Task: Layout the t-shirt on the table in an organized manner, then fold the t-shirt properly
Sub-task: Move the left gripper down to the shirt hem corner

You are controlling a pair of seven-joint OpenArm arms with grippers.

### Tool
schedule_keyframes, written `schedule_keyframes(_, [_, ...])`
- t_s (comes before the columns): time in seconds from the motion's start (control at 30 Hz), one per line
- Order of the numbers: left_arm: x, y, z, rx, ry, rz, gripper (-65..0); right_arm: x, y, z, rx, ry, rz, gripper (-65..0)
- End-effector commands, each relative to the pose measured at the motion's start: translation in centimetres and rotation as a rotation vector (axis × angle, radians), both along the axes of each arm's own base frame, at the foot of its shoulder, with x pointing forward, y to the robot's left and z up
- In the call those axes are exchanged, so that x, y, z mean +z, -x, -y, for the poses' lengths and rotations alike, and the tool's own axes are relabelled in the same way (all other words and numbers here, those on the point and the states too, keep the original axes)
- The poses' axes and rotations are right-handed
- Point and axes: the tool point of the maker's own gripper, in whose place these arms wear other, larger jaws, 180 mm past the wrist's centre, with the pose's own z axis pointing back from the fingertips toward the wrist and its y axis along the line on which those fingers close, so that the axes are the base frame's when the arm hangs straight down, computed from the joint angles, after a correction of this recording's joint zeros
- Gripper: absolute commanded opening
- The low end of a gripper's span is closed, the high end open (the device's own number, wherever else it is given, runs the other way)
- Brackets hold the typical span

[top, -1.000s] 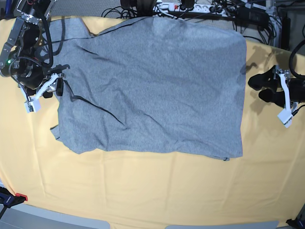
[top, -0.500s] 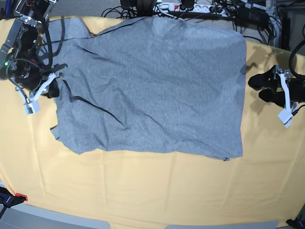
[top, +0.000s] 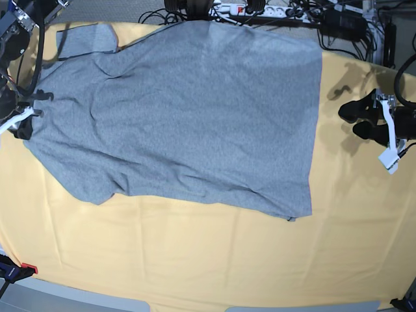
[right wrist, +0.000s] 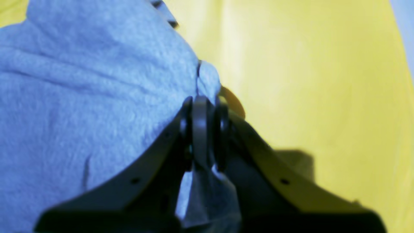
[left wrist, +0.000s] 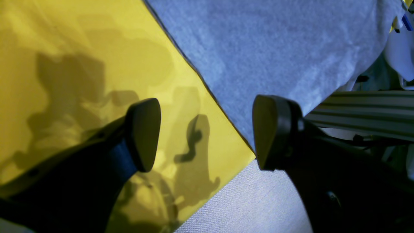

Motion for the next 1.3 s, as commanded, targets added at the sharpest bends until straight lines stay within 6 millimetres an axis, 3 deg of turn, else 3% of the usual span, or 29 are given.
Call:
schedule_keyframes(0.0, [1.5,-0.8,-0.5,0.000,-0.005,0.043,-19.2,1.2,-0.4,0.4,-0.001,0.021,0.026,-65.0])
schedule_keyframes(0.1, [1.5,-0.8,-0.5,0.000,-0.005,0.044,-19.2,0.3,0.5,0.3,0.018,0.027,-0.023,-65.0])
schedule_keyframes(0.13, [1.6,-0.9,-0.4,0.001,-0.005,0.048,-19.2,0.2,0.8,0.2,0.031,0.034,-0.030,-60.0])
schedule_keyframes(0.23, [2.0,-1.8,-0.9,0.011,-0.035,0.073,-19.2,0.1,1.0,0.1,0.034,0.025,-0.018,-33.4])
schedule_keyframes(0.3, [2.9,-3.1,-0.9,0.032,-0.038,0.113,-19.2,0.4,0.8,-0.4,0.065,0.013,0.003,-25.5])
schedule_keyframes(0.47, [4.5,-7.0,-1.2,0.123,-0.062,0.257,-19.2,1.5,0.4,-2.5,0.187,-0.052,0.053,-25.6])
schedule_keyframes(0.57, [4.2,-9.0,-0.7,0.212,-0.043,0.328,-19.2,2.0,0.3,-3.8,0.256,-0.091,0.080,-25.6])
schedule_keyframes(0.9, [-0.2,-14.0,0.0,0.542,0.051,0.407,-19.2,2.7,0.0,-4.3,0.280,-0.110,0.114,-25.8])
schedule_keyframes(1.27, [-4.2,-20.0,1.8,0.658,0.303,0.256,-19.2,2.8,-0.1,-4.2,0.281,-0.107,0.116,-25.8])
